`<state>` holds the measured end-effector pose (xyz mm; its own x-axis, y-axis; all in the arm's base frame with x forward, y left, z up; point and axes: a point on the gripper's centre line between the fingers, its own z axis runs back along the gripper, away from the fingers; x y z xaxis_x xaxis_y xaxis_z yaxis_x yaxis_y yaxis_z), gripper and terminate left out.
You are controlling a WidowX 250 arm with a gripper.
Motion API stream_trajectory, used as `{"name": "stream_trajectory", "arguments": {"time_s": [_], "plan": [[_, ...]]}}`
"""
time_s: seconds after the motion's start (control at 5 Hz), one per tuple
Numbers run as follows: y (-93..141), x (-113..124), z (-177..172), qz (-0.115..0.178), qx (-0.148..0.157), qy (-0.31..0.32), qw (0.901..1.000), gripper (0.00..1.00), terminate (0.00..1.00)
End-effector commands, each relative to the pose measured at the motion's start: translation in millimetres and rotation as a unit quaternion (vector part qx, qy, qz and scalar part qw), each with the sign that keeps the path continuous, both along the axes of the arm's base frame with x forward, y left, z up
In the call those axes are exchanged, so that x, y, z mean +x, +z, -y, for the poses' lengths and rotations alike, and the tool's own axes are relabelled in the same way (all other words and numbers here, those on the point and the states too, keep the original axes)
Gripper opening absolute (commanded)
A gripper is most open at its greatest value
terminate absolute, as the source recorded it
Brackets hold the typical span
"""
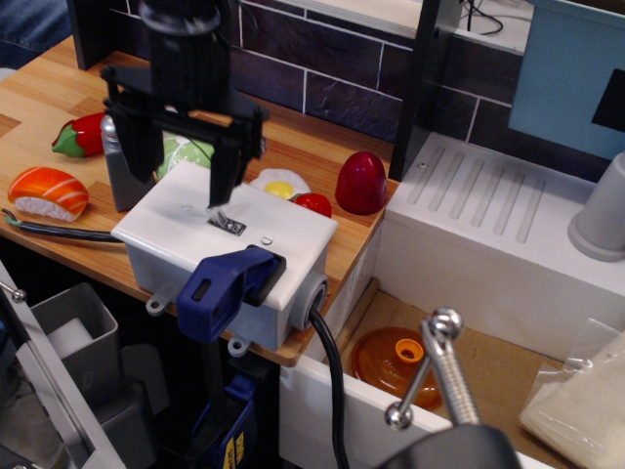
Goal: Move light switch to the right
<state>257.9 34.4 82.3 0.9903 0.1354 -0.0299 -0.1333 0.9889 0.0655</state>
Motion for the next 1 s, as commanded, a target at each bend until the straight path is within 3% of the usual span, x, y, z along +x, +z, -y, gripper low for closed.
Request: {"name": "stream_trajectory", "arguments": {"time_s": [0.0, 0.2, 0.4, 0.8], "plan": [[9.8, 19.3, -1.6, 0.045, 0.016, 0.006, 0.9989, 1.0, 0.0], [9.7, 18.7, 1.1, 0.067, 0.021, 0.012, 0.9975, 1.0, 0.0], [-1.7, 17.3, 17.2, 0.054, 0.019, -0.001, 0.9983, 1.0, 0.0], [-3.4, 0.3, 25.0, 0.057, 0.021, -0.032, 0.9977, 1.0, 0.0]]}}
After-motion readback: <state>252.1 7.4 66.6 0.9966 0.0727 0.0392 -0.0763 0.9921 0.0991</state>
